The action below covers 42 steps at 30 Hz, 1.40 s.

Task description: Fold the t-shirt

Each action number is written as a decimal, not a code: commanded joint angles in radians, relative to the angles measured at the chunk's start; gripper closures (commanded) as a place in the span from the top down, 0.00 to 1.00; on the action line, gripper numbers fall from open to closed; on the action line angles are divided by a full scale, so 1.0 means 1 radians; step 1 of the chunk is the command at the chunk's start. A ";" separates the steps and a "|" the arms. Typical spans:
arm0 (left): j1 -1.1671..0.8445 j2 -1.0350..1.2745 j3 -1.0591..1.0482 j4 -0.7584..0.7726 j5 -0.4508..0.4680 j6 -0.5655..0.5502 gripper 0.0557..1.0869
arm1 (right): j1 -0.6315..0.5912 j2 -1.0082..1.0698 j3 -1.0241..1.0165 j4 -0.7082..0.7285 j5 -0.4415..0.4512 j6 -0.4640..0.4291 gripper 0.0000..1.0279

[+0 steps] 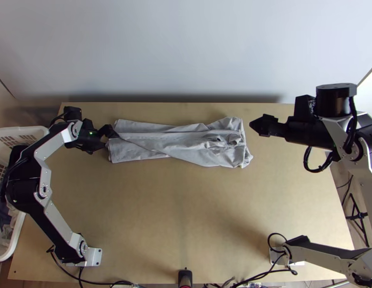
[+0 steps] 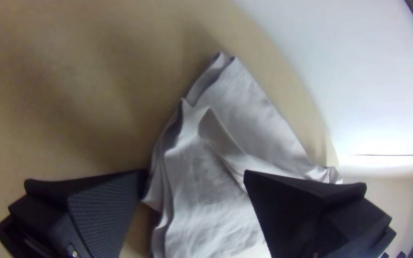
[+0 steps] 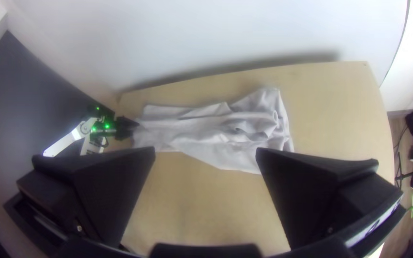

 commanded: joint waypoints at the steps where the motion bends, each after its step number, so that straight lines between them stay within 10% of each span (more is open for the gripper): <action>1: -0.024 0.043 0.026 -0.001 -0.001 -0.013 0.94 | -0.008 -0.014 -0.013 -0.019 -0.002 0.000 0.95; 3: -0.030 0.045 0.023 -0.001 0.001 -0.013 0.68 | -0.012 -0.014 -0.016 -0.019 -0.002 0.000 0.95; 5: -0.030 0.057 0.032 -0.001 0.016 -0.028 0.04 | -0.010 -0.014 -0.016 -0.021 -0.002 -0.002 0.95; 20: 0.053 -0.036 -0.032 -0.053 0.110 -0.056 0.04 | -0.022 -0.025 -0.002 -0.022 -0.009 -0.002 0.95; 42: 0.360 -0.239 -0.200 -0.332 0.134 0.319 0.04 | -0.024 -0.007 -0.058 0.001 -0.008 -0.013 0.95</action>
